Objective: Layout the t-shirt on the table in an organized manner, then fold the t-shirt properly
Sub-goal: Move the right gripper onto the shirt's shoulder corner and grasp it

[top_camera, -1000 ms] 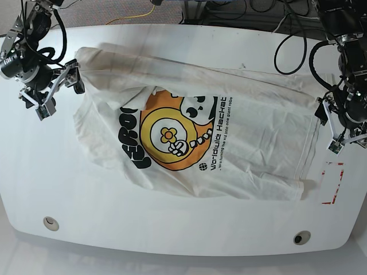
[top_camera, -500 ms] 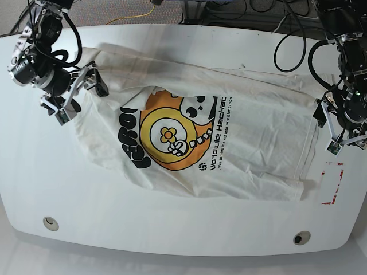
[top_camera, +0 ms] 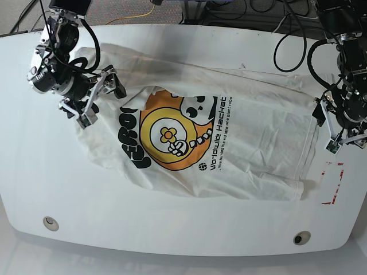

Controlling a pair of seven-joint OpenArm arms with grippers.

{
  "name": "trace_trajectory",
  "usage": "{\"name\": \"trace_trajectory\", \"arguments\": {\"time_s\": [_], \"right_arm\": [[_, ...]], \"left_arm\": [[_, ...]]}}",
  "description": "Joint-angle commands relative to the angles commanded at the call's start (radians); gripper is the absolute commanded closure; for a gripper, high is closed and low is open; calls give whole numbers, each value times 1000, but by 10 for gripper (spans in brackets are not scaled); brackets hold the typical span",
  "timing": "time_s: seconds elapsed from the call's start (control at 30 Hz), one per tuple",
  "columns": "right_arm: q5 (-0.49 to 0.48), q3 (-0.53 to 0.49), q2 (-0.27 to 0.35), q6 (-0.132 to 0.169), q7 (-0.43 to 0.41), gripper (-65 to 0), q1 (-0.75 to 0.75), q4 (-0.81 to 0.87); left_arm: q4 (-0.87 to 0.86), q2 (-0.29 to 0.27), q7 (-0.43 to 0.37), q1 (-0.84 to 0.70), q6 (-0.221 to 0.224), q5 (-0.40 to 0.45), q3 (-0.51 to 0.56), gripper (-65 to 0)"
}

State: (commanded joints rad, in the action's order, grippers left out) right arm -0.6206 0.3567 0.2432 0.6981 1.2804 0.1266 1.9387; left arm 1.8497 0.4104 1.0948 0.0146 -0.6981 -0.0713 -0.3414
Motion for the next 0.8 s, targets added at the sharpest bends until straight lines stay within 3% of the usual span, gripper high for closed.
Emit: {"name": "trace_trajectory", "arguments": {"time_s": [0.13, 0.23, 0.6, 0.8], "right_arm": [[95, -66, 3, 0, -60, -541, 3, -2], [126, -87, 0, 0, -60, -541, 3, -18], [130, -89, 5, 0, -68, -539, 18, -114], [133, -87, 8, 0, -130, -537, 55, -138]], "left_arm": [[0, -26, 0, 2, 0, 3, 0, -517], [0, -31, 0, 2, 0, 5, 0, -517], [-2, -32, 0, 0, 0, 5, 0, -517], [-2, -32, 0, 2, 0, 5, 0, -517]]}}
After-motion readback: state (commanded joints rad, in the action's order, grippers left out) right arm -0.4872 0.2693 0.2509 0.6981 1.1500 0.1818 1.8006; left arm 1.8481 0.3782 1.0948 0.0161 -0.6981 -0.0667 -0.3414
